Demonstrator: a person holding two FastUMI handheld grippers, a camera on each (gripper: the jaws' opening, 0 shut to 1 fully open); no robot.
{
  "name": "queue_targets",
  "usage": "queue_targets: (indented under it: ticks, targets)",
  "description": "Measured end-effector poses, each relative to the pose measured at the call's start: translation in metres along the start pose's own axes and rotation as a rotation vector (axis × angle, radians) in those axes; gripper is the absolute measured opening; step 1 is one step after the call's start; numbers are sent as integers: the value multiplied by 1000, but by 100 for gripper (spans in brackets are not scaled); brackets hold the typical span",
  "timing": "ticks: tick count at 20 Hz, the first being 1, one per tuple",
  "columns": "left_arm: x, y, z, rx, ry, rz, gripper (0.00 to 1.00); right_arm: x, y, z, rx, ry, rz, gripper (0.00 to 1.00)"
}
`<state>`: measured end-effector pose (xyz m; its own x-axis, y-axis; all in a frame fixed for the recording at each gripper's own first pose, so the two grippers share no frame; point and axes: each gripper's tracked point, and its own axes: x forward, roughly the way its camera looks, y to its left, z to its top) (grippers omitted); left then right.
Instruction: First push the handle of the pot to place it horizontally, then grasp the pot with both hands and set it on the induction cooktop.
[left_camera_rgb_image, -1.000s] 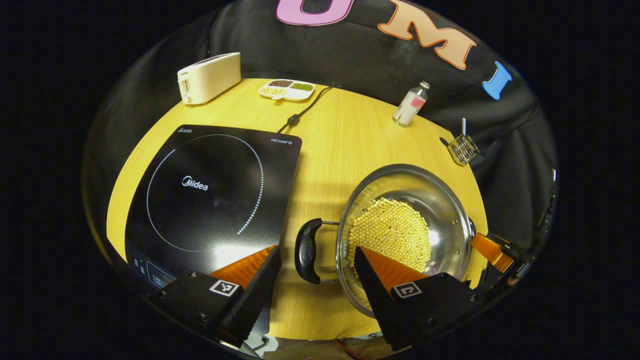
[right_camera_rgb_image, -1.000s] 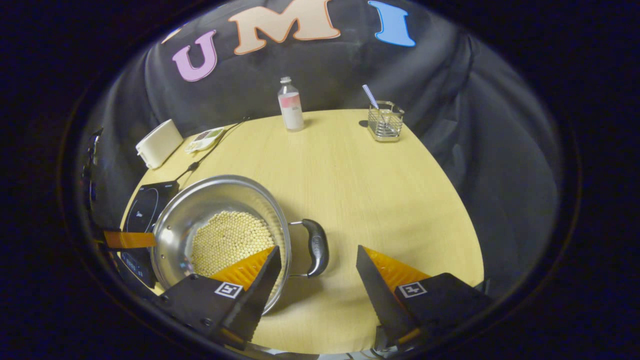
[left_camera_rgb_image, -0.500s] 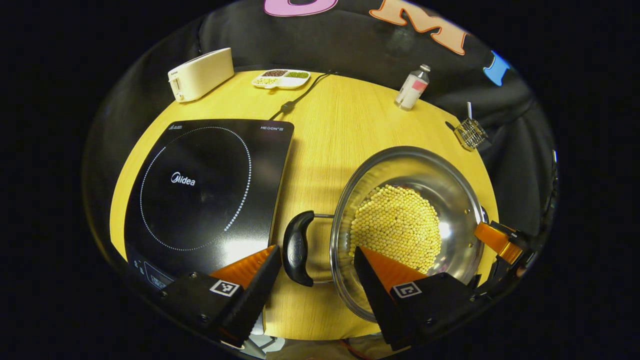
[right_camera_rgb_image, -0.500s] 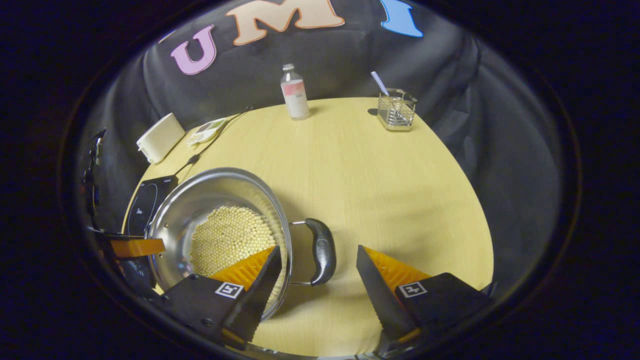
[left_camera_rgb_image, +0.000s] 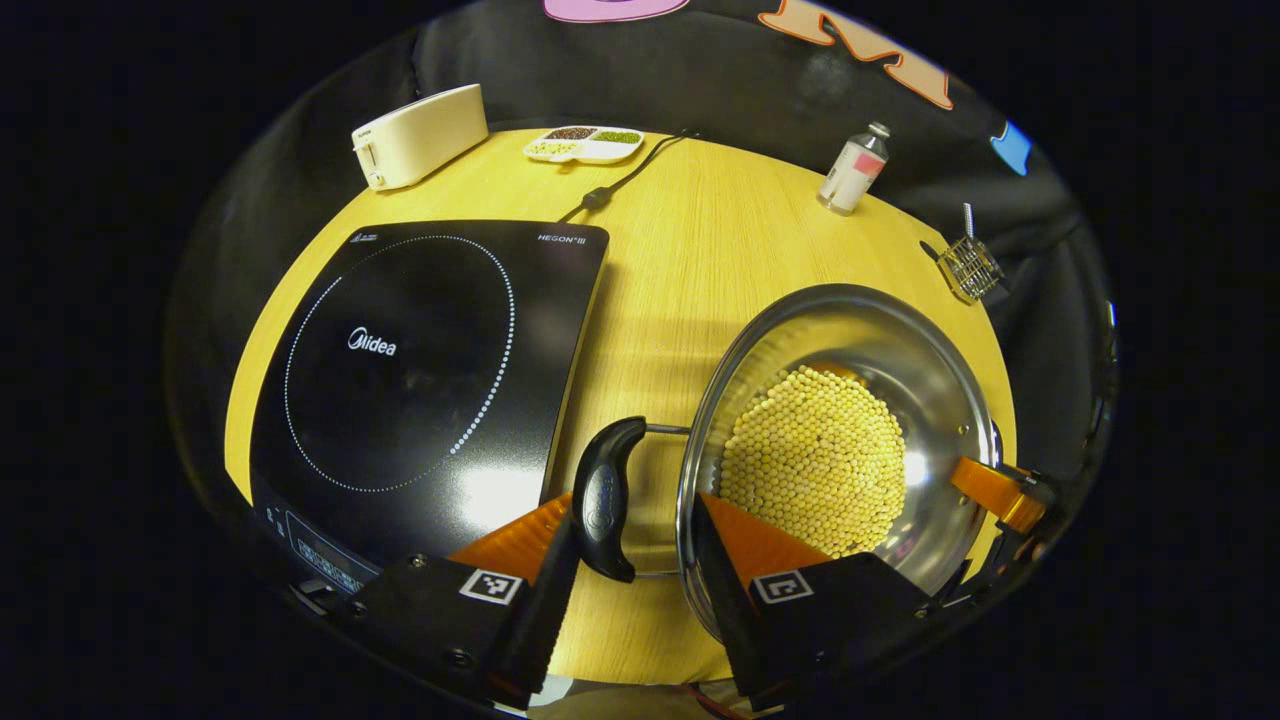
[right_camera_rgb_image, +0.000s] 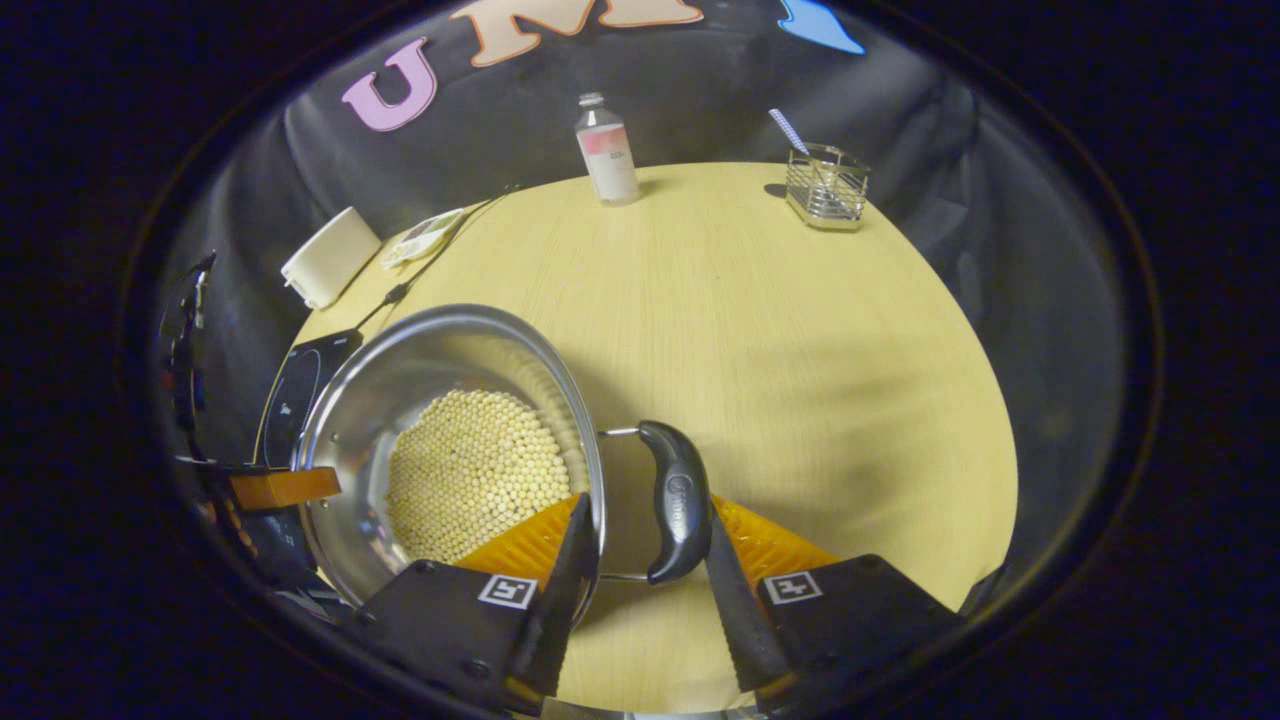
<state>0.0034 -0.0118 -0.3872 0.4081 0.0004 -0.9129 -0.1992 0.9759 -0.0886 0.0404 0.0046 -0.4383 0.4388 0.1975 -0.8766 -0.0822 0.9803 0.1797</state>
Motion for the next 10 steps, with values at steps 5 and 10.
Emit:
queue_targets:
  ticks: [5,10]
  targets:
    - [-1,-1,-2,-18,-23,12,67,0,-1,1,29,15,24,60]
    - [-1,-4,-6,-52,-30,19,66,-1,-1,1,21,19,40,53]
